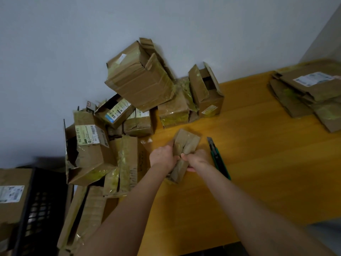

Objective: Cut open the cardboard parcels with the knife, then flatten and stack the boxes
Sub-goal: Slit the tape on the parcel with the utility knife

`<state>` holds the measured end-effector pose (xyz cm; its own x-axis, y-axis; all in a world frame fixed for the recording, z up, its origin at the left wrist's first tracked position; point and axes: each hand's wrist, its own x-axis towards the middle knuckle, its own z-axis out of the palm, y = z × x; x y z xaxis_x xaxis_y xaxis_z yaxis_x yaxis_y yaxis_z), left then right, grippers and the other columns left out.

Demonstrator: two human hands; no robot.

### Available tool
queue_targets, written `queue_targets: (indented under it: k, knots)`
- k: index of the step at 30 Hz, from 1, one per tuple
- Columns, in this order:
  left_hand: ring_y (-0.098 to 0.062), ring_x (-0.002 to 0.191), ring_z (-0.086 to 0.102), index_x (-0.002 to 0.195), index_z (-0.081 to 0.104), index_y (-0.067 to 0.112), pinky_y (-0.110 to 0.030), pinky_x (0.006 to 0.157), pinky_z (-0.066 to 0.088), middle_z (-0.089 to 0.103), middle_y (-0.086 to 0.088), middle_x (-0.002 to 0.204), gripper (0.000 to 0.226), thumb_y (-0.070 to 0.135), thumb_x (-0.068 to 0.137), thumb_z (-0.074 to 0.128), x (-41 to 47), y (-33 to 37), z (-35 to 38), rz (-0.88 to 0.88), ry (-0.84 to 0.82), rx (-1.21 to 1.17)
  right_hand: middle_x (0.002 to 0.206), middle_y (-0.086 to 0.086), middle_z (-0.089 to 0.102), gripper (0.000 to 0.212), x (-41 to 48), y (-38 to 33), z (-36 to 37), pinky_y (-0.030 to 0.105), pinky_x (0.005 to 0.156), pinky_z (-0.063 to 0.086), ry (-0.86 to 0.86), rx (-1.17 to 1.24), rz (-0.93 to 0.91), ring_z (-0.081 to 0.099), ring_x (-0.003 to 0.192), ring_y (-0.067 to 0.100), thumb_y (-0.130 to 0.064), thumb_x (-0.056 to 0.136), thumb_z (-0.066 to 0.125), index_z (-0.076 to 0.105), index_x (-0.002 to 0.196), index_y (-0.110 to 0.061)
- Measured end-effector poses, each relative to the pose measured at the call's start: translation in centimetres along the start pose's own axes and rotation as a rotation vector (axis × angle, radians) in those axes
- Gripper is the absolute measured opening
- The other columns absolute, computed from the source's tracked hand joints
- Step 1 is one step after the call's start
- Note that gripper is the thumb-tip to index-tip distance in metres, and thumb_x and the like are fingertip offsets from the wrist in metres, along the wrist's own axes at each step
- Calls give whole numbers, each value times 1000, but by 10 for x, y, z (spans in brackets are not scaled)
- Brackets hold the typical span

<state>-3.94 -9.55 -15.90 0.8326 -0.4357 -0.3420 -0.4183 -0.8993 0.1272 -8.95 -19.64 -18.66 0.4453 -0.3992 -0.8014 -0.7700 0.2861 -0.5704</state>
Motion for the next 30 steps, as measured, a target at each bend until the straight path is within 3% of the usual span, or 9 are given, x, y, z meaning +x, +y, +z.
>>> queue_targets:
  k: [5, 8, 11, 15, 18, 21, 24, 26, 30]
  knots:
    - [-26, 101, 63, 149, 29, 30, -33, 75, 52, 65, -5, 114, 63, 46, 93, 54, 4, -6, 0, 19, -39, -21, 103, 12, 67, 29, 1, 6, -6, 30, 65, 56, -48, -40, -34, 67, 86, 25, -23, 90, 68, 63, 111, -3]
    - [-25, 114, 57, 145, 36, 32, -38, 93, 49, 58, -2, 130, 60, 52, 91, 54, 10, -13, -7, -78, -249, -429, 104, 12, 66, 34, -2, 9, -23, 32, 74, 56, -127, -126, -91, 65, 78, 19, -27, 95, 60, 59, 120, -4]
    - [-21, 109, 50, 137, 43, 28, -32, 86, 43, 49, 0, 126, 54, 42, 89, 63, 7, -8, -16, -162, -385, -823, 118, 15, 64, 34, -3, 11, -38, 34, 83, 56, -108, -99, -104, 65, 95, 24, -19, 95, 60, 57, 125, -3]
    - [-18, 104, 49, 138, 37, 23, -23, 67, 41, 48, -3, 130, 66, 34, 84, 73, 1, 1, -17, -156, -357, -923, 122, 9, 61, 34, -6, 7, -48, 39, 92, 53, -40, -7, -176, 60, 108, 27, -16, 96, 59, 55, 128, -3]
    - [-25, 120, 51, 147, 30, 15, -36, 90, 47, 50, -6, 138, 87, 35, 78, 78, -2, 1, -19, -199, -349, -1018, 128, 10, 57, 40, -10, -3, -56, 40, 97, 48, 35, -94, -335, 56, 112, 25, -22, 99, 53, 51, 134, -4]
    - [-23, 117, 54, 138, 44, 9, -39, 99, 47, 55, -7, 134, 71, 27, 78, 78, -6, -2, -17, -211, -287, -1086, 108, 8, 63, 37, -7, -3, -69, 35, 78, 48, 230, -373, -391, 58, 96, 26, -36, 102, 40, 61, 118, -10]
    - [-18, 107, 53, 138, 45, 9, -33, 92, 46, 56, -6, 133, 67, 24, 81, 76, -10, -7, -12, -239, -232, -1149, 124, 10, 53, 44, 0, 18, -84, 35, 74, 47, 381, -815, -243, 57, 107, 28, -43, 97, 50, 46, 131, -15]
    - [-17, 107, 53, 140, 43, 10, -33, 90, 47, 55, -6, 133, 68, 26, 82, 75, -11, -12, -8, -249, -224, -1186, 135, 12, 44, 59, 6, 35, -87, 35, 74, 47, 340, -898, -143, 54, 114, 29, -41, 93, 58, 33, 139, -13]
    - [-21, 115, 54, 145, 39, 16, -39, 92, 48, 54, -5, 135, 71, 28, 84, 73, -12, -19, 1, -252, -205, -1223, 111, 9, 59, 39, 14, 50, -82, 32, 59, 47, 328, -910, -143, 62, 89, 24, -29, 95, 58, 44, 126, -10]
